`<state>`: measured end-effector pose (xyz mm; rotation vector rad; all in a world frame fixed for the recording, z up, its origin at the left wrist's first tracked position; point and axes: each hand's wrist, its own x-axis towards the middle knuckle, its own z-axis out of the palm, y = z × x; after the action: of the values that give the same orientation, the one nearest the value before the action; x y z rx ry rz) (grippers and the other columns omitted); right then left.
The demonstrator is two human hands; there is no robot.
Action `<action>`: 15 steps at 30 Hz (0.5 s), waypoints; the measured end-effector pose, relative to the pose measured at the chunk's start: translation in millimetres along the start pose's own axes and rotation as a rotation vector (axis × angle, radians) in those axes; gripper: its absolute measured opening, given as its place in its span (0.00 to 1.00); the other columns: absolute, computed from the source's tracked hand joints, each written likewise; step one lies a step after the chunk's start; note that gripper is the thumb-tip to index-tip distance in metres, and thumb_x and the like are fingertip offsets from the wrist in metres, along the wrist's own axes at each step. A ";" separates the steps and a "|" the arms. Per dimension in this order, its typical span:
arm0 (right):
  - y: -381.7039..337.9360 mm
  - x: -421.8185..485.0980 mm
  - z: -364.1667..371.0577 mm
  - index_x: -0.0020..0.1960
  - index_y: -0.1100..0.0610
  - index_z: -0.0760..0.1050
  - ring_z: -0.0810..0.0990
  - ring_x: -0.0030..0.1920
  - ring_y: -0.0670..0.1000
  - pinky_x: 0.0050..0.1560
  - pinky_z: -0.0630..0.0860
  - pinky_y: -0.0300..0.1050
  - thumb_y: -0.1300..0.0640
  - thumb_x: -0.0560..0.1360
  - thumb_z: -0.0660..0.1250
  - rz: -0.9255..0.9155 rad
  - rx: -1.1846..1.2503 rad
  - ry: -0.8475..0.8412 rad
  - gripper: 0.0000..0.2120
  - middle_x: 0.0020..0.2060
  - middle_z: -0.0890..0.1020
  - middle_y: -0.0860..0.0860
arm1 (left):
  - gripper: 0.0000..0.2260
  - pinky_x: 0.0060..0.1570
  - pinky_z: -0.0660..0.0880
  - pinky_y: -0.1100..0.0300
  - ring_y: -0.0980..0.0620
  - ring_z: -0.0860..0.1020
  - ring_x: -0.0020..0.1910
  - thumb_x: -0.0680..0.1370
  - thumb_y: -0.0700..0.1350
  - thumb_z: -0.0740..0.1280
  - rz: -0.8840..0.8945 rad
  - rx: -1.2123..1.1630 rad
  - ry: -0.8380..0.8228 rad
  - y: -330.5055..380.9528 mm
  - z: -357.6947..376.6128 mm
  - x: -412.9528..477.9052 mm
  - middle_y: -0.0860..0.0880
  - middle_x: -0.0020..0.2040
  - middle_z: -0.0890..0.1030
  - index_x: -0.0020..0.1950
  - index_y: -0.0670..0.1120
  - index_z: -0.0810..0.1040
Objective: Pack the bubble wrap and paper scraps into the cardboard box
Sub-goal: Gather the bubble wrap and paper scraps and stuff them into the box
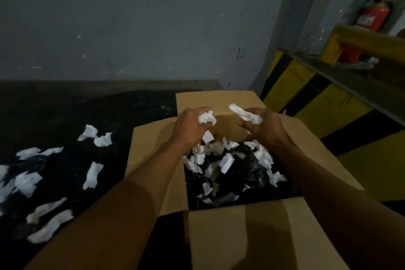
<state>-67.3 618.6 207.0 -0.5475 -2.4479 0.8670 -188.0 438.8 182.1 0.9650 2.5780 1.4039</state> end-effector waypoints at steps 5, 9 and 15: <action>54.5 23.9 15.5 0.58 0.50 0.79 0.78 0.56 0.53 0.60 0.74 0.53 0.27 0.68 0.61 -0.067 -0.191 -0.167 0.32 0.53 0.83 0.50 | 0.24 0.63 0.70 0.47 0.40 0.70 0.64 0.74 0.53 0.68 -0.251 0.230 0.051 -0.5 45.0 0.3 0.42 0.66 0.70 0.69 0.57 0.68; 73.0 27.4 21.4 0.69 0.45 0.70 0.59 0.72 0.63 0.71 0.60 0.60 0.21 0.63 0.57 0.155 -0.234 -0.298 0.42 0.74 0.61 0.56 | 0.32 0.68 0.60 0.47 0.40 0.54 0.70 0.73 0.52 0.66 -0.359 0.264 -0.091 5.8 63.3 -5.2 0.46 0.70 0.55 0.73 0.55 0.56; 81.8 40.5 16.8 0.67 0.56 0.72 0.70 0.66 0.59 0.66 0.66 0.45 0.59 0.80 0.55 0.007 -0.090 -0.312 0.17 0.68 0.70 0.58 | 0.34 0.72 0.52 0.41 0.44 0.45 0.76 0.75 0.57 0.63 -0.406 0.291 -0.280 2.1 65.1 -4.1 0.50 0.78 0.49 0.77 0.54 0.51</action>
<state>-92.4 690.2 153.6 -0.4827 -2.7794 0.9056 -162.3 485.7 144.6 0.5606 2.6027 0.7536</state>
